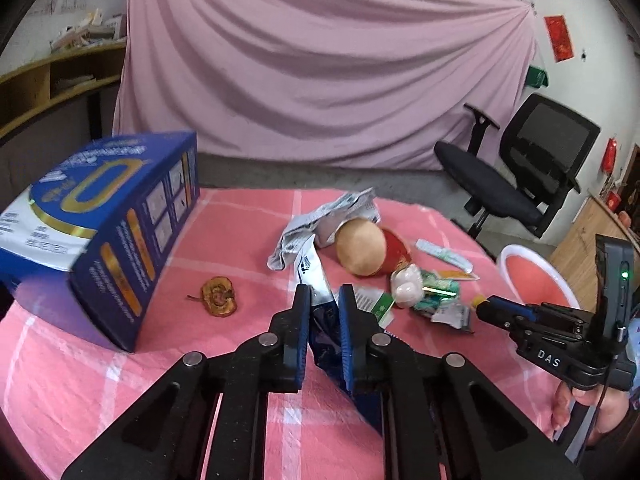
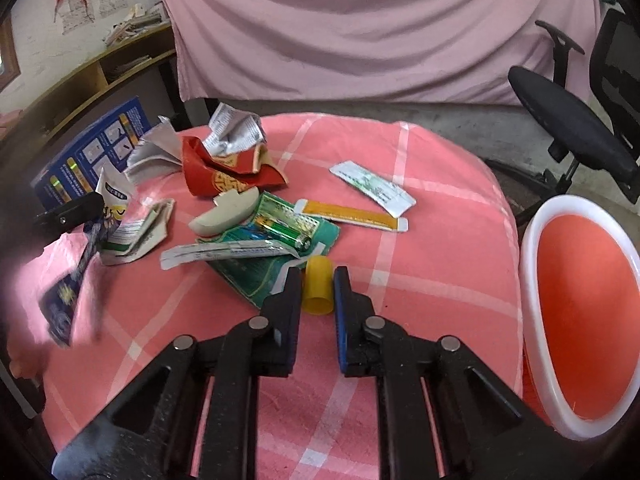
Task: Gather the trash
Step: 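Grasp the blue snack bag with the left gripper while the right gripper grasps the yellow cap, then carry both items to the orange bucket and open both grippers over it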
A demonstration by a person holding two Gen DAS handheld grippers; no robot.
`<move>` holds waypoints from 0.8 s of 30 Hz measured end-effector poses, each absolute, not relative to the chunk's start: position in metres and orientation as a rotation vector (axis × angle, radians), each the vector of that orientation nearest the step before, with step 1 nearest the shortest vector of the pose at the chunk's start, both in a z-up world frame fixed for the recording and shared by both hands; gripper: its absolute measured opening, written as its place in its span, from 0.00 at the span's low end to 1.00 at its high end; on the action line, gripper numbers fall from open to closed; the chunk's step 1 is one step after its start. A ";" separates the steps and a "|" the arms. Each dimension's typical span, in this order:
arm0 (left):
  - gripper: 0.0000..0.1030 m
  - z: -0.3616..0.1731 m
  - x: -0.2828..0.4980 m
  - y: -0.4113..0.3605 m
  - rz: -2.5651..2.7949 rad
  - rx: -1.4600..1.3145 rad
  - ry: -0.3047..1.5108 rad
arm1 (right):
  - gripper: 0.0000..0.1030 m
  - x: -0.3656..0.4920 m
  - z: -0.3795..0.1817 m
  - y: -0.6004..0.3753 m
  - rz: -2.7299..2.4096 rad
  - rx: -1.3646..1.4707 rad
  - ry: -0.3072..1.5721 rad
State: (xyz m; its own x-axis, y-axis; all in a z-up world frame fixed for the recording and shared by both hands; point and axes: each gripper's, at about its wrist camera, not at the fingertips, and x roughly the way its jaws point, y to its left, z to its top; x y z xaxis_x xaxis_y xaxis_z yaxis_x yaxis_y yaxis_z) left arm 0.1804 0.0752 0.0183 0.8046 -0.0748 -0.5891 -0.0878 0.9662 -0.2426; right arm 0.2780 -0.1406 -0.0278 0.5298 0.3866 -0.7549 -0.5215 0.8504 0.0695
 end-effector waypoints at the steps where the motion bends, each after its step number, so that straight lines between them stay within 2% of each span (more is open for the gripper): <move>1: 0.11 0.020 0.173 0.075 0.005 -0.263 0.616 | 0.35 0.276 -0.025 -0.141 0.552 -0.170 0.839; 5: 0.11 0.032 0.143 0.071 -0.001 -0.240 0.497 | 0.35 0.265 -0.014 -0.145 0.585 -0.143 0.761; 13: 0.11 0.069 0.122 0.023 -0.028 -0.176 0.291 | 0.35 0.223 0.031 -0.186 0.583 -0.001 0.429; 18: 0.11 0.096 0.131 -0.026 -0.103 -0.113 0.167 | 0.35 0.199 0.060 -0.228 0.484 0.068 0.227; 24: 0.11 0.115 0.168 -0.098 -0.248 -0.050 0.084 | 0.35 0.196 0.082 -0.282 0.314 0.116 0.093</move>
State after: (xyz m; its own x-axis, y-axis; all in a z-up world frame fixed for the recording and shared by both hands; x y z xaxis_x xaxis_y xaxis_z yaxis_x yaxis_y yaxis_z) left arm 0.1680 -0.0982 0.1147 0.9658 -0.2475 -0.0768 0.2433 0.9681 -0.0601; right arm 0.1958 -0.2821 0.0821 0.9468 0.3134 -0.0729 -0.3027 0.9444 0.1283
